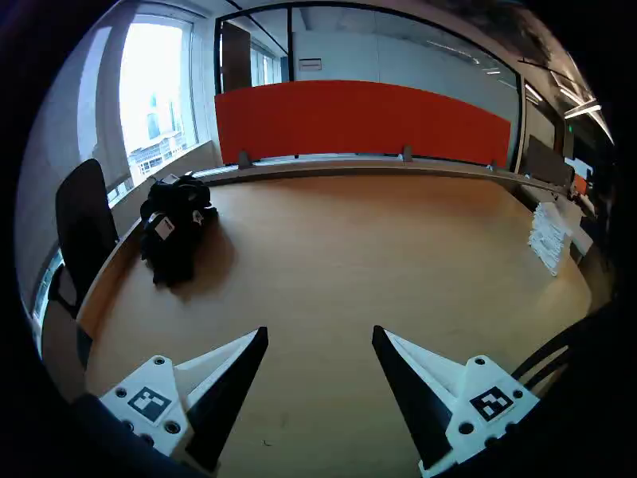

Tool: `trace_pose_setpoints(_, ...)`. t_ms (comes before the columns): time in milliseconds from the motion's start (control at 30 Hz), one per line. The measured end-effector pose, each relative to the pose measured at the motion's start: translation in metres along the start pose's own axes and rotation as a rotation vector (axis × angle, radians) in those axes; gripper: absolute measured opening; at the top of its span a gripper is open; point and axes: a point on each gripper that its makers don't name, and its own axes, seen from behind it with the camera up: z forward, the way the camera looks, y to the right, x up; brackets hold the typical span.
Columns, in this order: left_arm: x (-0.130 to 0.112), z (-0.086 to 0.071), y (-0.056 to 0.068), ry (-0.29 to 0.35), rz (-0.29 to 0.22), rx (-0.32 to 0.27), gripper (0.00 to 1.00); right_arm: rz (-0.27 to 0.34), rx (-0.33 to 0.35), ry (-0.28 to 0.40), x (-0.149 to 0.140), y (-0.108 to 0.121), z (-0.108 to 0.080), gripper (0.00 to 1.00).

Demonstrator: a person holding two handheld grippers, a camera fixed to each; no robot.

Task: Fold towel

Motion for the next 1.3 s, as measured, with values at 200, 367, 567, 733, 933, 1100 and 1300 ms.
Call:
trace_pose_setpoints(200,0.002,0.001,-0.001,0.004,-0.002,-0.001,0.98,0.0,0.045,0.014,0.011,-0.025,0.001,1.0)
trace_pose_setpoints(367,0.006,0.003,-0.002,0.012,-0.007,0.0,0.98,-0.002,0.077,0.033,0.022,-0.048,0.002,1.0)
trace_pose_setpoints(567,0.014,0.003,-0.004,0.032,-0.022,0.0,0.98,0.014,0.107,0.036,0.026,-0.075,0.003,1.0)
trace_pose_setpoints(733,0.028,0.004,-0.009,0.065,-0.03,0.004,0.98,0.03,0.13,0.037,0.027,-0.098,0.0,1.0)
trace_pose_setpoints(933,0.055,0.006,-0.017,0.123,-0.038,0.008,0.97,0.041,0.154,0.035,0.026,-0.123,-0.003,1.0)
trace_pose_setpoints(1100,0.092,0.007,-0.026,0.2,-0.046,0.016,0.97,0.052,0.172,0.04,0.03,-0.14,-0.005,1.0)
trace_pose_setpoints(1300,0.141,0.008,-0.04,0.31,-0.062,0.034,0.97,0.055,0.181,0.04,0.033,-0.154,-0.007,1.0)
